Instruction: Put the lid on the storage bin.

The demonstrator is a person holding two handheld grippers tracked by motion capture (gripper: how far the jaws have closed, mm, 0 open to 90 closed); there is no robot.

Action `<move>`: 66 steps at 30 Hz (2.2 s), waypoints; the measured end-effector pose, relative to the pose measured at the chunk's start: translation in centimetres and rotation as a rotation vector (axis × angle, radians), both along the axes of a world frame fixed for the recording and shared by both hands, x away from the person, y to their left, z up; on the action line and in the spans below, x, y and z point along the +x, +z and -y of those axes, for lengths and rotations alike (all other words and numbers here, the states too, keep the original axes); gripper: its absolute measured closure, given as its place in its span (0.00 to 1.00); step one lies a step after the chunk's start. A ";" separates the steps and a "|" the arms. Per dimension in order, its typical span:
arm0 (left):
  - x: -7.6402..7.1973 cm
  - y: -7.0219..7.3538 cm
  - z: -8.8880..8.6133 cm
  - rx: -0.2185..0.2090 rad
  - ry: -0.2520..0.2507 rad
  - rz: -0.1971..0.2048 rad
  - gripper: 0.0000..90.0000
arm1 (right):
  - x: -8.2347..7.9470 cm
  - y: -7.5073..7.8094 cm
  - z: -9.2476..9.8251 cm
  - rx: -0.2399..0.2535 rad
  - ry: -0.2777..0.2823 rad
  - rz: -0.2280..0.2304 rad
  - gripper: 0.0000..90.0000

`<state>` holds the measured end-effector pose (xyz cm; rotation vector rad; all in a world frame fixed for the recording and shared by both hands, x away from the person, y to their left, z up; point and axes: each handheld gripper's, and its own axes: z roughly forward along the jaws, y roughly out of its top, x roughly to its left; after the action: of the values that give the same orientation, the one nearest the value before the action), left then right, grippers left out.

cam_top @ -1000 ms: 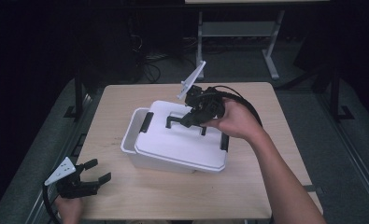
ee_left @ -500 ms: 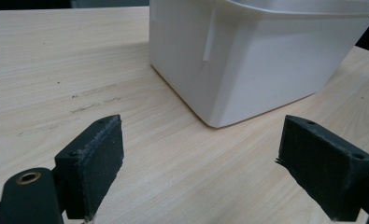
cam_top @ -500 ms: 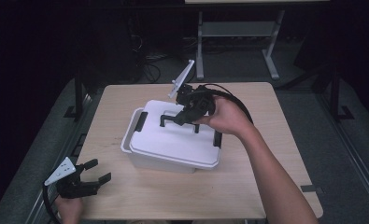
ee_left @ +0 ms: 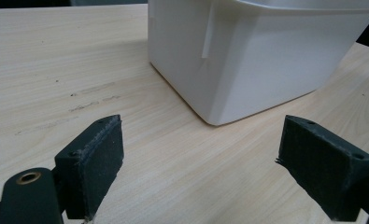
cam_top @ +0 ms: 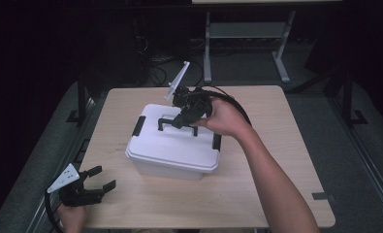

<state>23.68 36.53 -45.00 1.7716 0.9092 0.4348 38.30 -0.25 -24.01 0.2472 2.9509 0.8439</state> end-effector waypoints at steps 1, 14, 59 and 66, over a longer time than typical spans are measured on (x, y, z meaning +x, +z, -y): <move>0.0 0.0 0.0 0.000 0.000 0.001 0.15 | 0.1 -0.1 -0.1 -0.002 0.003 -0.001 0.94; 0.0 0.0 -0.1 -0.002 0.003 0.001 0.15 | 1.5 -1.2 -1.8 -0.013 0.017 -0.014 0.94; -0.2 0.1 -0.3 -0.015 0.008 0.007 0.15 | 3.6 -4.1 -3.2 -0.020 0.018 -0.048 0.93; -0.2 0.0 -0.5 -0.023 0.014 0.006 0.15 | 3.5 -4.2 -3.1 -0.012 0.024 -0.053 0.92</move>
<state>23.47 37.02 -44.98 1.7433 0.9195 0.4375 41.80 2.89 -28.19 0.2381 3.0124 0.8349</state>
